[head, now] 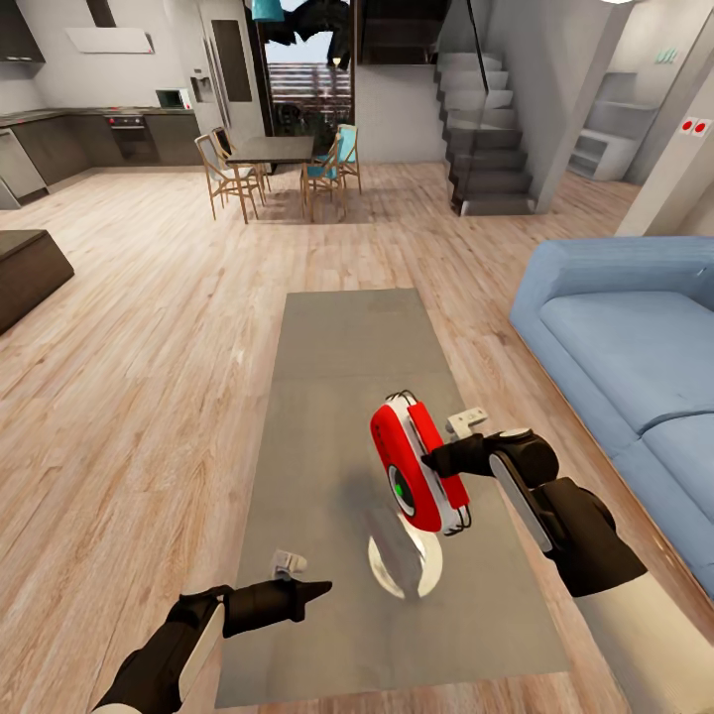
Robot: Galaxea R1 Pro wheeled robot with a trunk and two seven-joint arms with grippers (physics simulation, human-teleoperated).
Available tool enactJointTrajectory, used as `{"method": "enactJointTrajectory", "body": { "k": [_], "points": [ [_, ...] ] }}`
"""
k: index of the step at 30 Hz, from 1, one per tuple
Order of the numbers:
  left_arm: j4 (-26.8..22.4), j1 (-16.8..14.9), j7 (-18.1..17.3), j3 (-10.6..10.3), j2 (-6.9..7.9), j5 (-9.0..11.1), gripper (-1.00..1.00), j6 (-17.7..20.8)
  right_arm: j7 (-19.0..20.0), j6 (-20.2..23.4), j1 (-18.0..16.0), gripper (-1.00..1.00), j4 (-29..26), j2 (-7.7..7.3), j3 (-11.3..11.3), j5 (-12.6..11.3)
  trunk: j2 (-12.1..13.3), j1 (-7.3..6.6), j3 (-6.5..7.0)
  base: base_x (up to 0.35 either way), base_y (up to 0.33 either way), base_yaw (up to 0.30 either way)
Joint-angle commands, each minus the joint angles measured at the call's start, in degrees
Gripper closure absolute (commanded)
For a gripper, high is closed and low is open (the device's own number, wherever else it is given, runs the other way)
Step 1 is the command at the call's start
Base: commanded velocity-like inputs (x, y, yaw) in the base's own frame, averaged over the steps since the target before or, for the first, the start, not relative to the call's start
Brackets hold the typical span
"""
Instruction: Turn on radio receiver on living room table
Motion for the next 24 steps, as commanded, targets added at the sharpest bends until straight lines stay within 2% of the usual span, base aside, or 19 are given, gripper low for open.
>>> {"method": "enactJointTrajectory", "body": {
  "k": [1,8,16,24],
  "points": [
    [0.4,0.0,0.0,0.0,0.02,0.0,1.00,0.0,0.0,0.0,0.0,1.00,0.1,-0.01,0.0,-0.2,0.0,0.00,0.00,0.000,0.000,0.000],
    [2.2,0.0,0.4,0.0,0.08,0.0,1.00,0.0,0.0,0.0,0.0,1.00,4.4,-0.19,0.1,-0.2,0.0,0.00,0.00,0.000,0.000,0.000],
    [3.9,0.0,4.8,0.0,-0.12,0.2,1.00,0.1,0.0,0.0,0.0,1.00,6.5,-0.21,0.4,-0.4,0.0,0.00,0.00,0.000,0.000,0.000],
    [5.6,0.0,5.9,0.1,-0.32,0.3,1.00,0.0,0.0,0.0,0.0,1.00,7.3,-0.29,2.1,-2.9,0.0,0.00,0.00,0.000,0.000,0.000]
  ]
}}
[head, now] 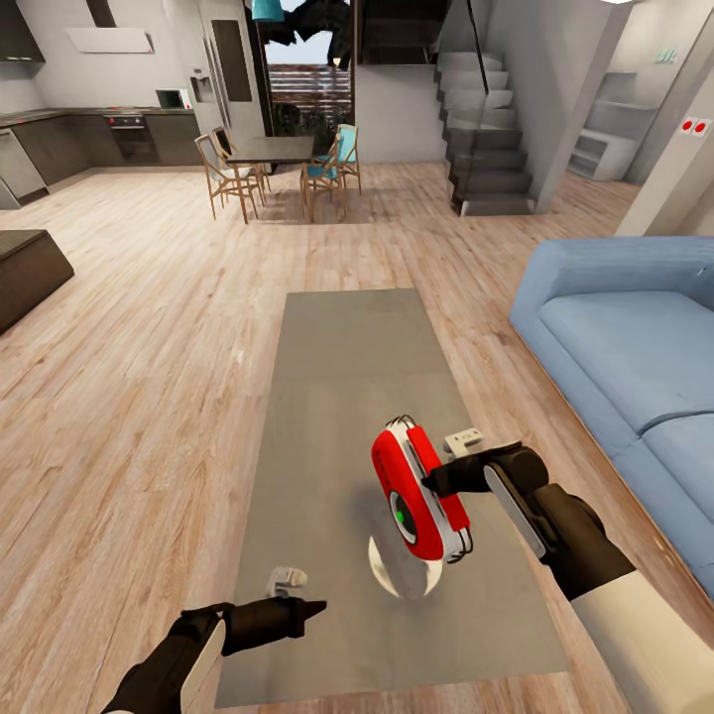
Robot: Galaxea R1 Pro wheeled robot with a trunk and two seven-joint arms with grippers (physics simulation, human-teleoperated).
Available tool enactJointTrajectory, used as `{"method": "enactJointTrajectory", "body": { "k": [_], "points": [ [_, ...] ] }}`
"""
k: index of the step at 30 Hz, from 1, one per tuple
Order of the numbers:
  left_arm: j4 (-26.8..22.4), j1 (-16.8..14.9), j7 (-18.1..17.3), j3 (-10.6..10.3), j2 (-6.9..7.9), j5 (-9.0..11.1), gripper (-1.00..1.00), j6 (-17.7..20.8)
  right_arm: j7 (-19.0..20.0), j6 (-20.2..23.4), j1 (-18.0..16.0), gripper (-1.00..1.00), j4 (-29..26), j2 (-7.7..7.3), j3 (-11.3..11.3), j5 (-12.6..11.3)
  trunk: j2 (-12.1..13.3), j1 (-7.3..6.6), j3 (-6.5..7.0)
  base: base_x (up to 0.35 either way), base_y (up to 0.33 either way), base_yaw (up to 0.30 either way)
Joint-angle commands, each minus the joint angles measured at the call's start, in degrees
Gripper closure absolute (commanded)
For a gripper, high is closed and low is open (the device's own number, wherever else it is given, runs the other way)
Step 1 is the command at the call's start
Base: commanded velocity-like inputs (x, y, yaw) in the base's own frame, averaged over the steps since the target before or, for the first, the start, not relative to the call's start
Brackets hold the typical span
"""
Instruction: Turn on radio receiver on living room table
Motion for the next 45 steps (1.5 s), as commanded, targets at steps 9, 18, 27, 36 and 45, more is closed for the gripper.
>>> {"method": "enactJointTrajectory", "body": {
  "k": [9,18,27,36,45],
  "points": [
    [2.3,0.0,2.9,0.2,-0.11,0.0,1.00,0.0,0.2,0.0,-0.1,1.00,0.1,-0.09,3.9,-0.9,0.0,0.00,0.00,0.000,0.000,0.000],
    [3.1,0.0,3.7,0.2,-0.13,0.0,1.00,0.0,0.2,0.0,-0.1,1.00,0.0,-1.95,4.9,-2.4,0.0,0.00,0.00,0.000,0.000,0.000],
    [3.9,0.0,3.8,0.2,-0.11,0.0,1.00,-0.1,0.2,0.0,-0.1,1.00,-0.7,-4.56,8.6,-10.1,0.0,0.00,0.00,0.000,0.000,0.000],
    [4.9,0.0,3.8,0.2,-0.02,0.0,1.00,-0.1,0.2,0.0,-0.1,1.00,0.1,-4.57,9.0,-12.1,0.0,0.00,0.00,0.000,0.000,0.000],
    [6.3,0.0,3.8,0.2,0.08,0.1,1.00,-2.1,0.0,0.0,-0.1,1.00,2.3,-4.04,9.2,-11.8,0.0,0.00,0.00,0.000,0.000,0.000]
  ]
}}
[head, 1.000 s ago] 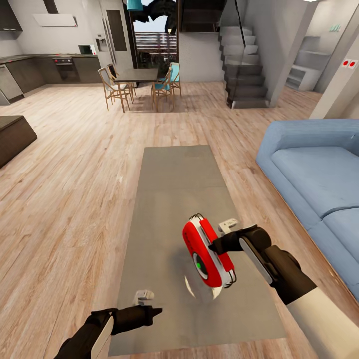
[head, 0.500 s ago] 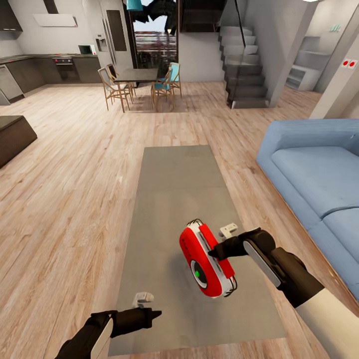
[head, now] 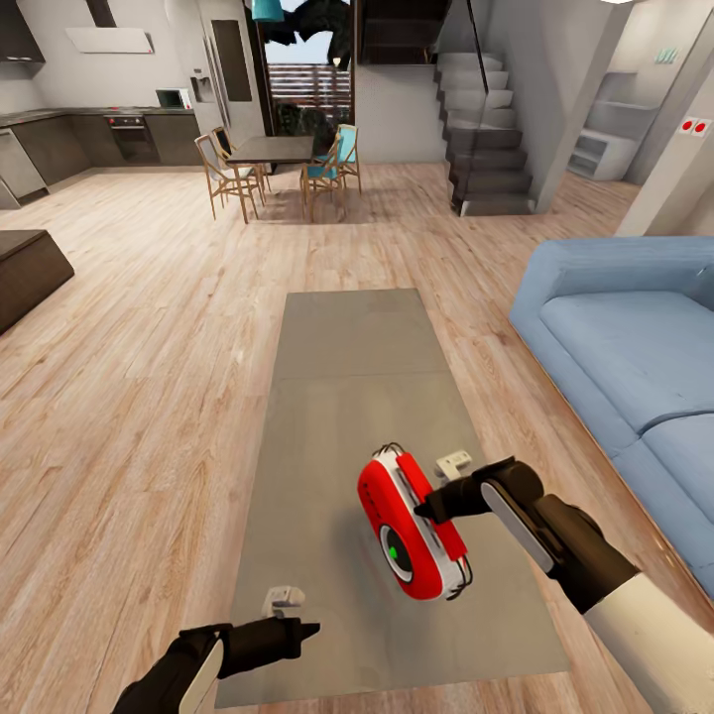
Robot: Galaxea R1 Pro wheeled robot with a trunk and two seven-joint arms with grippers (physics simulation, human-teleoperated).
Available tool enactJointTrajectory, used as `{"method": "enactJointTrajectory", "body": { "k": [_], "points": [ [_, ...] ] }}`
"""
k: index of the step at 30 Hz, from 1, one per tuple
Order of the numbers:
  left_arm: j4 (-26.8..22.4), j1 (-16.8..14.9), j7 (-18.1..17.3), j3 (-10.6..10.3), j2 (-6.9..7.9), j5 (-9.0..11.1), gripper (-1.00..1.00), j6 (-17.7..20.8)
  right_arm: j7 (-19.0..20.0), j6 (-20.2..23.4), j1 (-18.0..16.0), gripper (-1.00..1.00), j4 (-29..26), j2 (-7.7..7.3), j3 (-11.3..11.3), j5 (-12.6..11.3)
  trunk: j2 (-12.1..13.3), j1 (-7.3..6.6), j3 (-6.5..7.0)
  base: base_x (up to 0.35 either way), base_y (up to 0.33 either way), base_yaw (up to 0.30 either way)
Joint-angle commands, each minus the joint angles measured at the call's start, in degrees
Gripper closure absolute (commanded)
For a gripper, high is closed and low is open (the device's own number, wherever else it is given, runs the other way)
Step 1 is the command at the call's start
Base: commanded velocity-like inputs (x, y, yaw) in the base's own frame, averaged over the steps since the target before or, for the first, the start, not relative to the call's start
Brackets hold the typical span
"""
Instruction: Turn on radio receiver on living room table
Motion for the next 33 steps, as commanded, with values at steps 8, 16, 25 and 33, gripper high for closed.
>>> {"method": "enactJointTrajectory", "body": {
  "k": [8,16,25,33],
  "points": [
    [2.4,0.0,0.0,-0.1,0.05,0.0,1.00,-1.5,-0.6,0.0,-0.1,1.00,3.5,0.32,0.2,-0.3,0.0,0.00,0.00,0.000,0.000,0.000],
    [2.6,0.0,0.0,-0.1,0.06,0.1,1.00,-1.6,-2.9,0.0,-0.1,1.00,10.9,0.55,0.1,0.1,0.0,0.00,0.00,0.000,0.000,0.000],
    [2.6,0.0,0.0,-0.1,0.07,0.1,1.00,-1.6,-4.4,0.0,-0.1,1.00,12.5,0.61,0.1,0.2,0.0,0.00,0.00,0.000,0.000,0.000],
    [2.6,0.0,0.0,-0.1,0.14,0.1,1.00,-1.6,-4.6,0.0,-0.1,1.00,12.6,0.59,0.0,0.4,0.0,0.00,0.00,0.000,0.000,0.000]
  ]
}}
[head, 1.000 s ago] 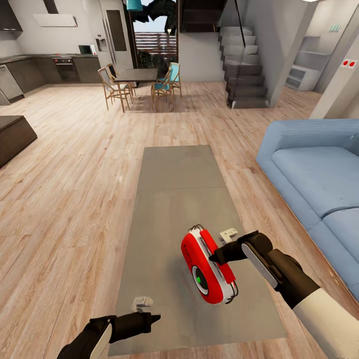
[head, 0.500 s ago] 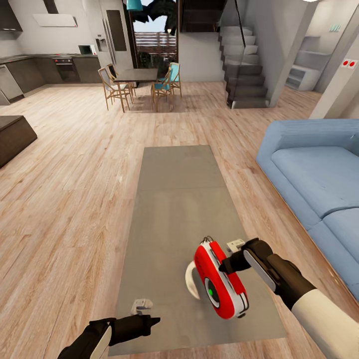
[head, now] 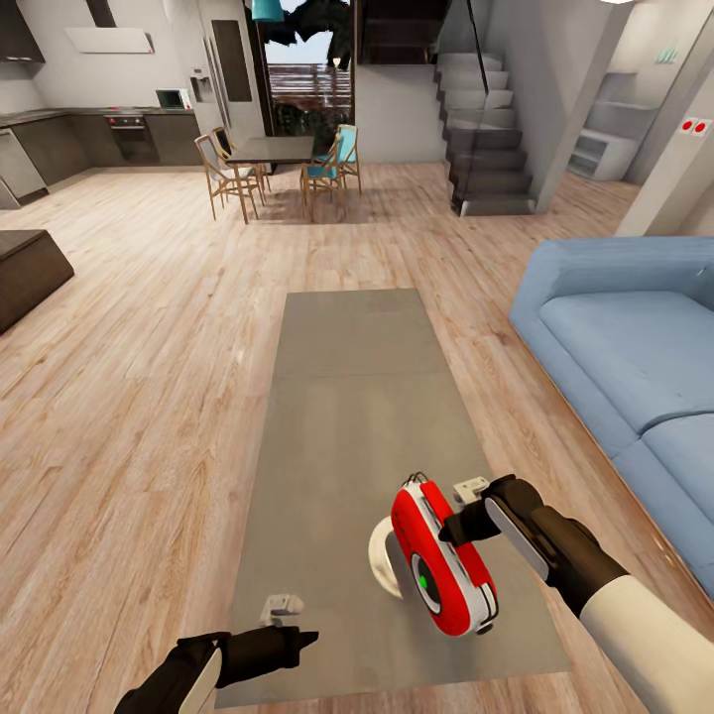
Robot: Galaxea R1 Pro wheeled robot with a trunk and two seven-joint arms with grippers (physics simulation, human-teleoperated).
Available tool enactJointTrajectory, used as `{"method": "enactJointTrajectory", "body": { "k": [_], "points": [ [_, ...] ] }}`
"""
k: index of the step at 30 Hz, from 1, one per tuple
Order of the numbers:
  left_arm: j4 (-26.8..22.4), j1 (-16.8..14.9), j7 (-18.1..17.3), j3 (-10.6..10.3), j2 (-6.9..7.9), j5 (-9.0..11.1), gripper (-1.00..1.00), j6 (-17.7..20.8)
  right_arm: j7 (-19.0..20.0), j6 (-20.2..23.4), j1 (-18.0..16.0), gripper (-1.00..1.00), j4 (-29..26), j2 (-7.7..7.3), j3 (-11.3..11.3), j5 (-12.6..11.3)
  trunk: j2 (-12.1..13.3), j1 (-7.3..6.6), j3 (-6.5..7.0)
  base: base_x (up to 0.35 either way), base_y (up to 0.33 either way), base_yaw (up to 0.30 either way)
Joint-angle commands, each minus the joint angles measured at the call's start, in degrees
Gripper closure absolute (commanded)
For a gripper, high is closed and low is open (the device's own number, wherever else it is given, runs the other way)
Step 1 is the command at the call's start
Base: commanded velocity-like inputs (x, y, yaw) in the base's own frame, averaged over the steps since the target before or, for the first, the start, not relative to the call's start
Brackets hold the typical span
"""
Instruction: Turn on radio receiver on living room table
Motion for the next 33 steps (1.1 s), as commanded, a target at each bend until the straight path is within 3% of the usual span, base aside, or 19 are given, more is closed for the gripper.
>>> {"method": "enactJointTrajectory", "body": {
  "k": [1,33],
  "points": [
    [0.0,0.0,0.0,0.0,0.00,0.0,1.00,0.0,0.0,0.0,0.0,1.00,0.0,0.01,0.0,-0.2,0.0,0.00,0.00,0.000,0.000,0.000],
    [0.0,0.0,0.0,0.0,0.03,-0.1,1.00,0.0,-1.8,0.0,0.0,1.00,0.1,-0.07,-0.1,-0.5,0.0,0.00,0.00,0.000,0.000,0.000]
  ]
}}
